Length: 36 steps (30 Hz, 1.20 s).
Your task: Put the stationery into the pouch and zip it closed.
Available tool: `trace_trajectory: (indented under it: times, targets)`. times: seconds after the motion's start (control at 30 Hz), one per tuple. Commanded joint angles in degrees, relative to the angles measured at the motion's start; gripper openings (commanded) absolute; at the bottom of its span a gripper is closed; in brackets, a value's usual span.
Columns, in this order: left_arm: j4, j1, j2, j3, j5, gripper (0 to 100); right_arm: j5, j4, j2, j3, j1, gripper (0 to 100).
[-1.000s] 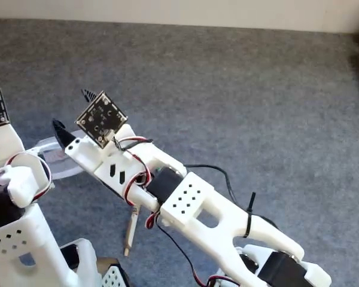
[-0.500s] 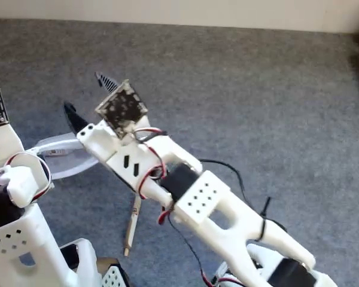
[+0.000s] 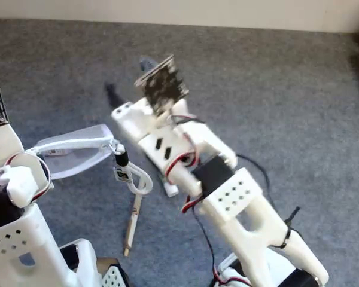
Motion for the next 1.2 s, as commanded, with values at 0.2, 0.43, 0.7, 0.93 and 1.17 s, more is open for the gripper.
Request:
trace_trajectory:
  times: [0.2, 0.43, 0.7, 0.93, 1.17]
  targets:
    - [-0.7, -0.8, 0.6, 0.0, -0.4, 1, -4.4, 28.1, -2.4, -18.5, 8.7, 25.6]
    - [-0.7, -0.8, 0.6, 0.0, -0.4, 1, -4.7, 41.7, -2.4, -18.7, 14.3, 25.6]
    - [-0.7, -0.8, 0.6, 0.0, -0.4, 1, -4.4, 54.8, -1.7, -18.5, 21.5, 25.6]
    - [-0.7, -0.8, 0.6, 0.1, -0.4, 1, -4.7, 58.1, -1.8, -15.7, 21.4, 25.6]
    - [-0.7, -0.8, 0.6, 0.0, -0.4, 1, -4.6, 50.0, -1.8, -3.4, 20.3, 25.6]
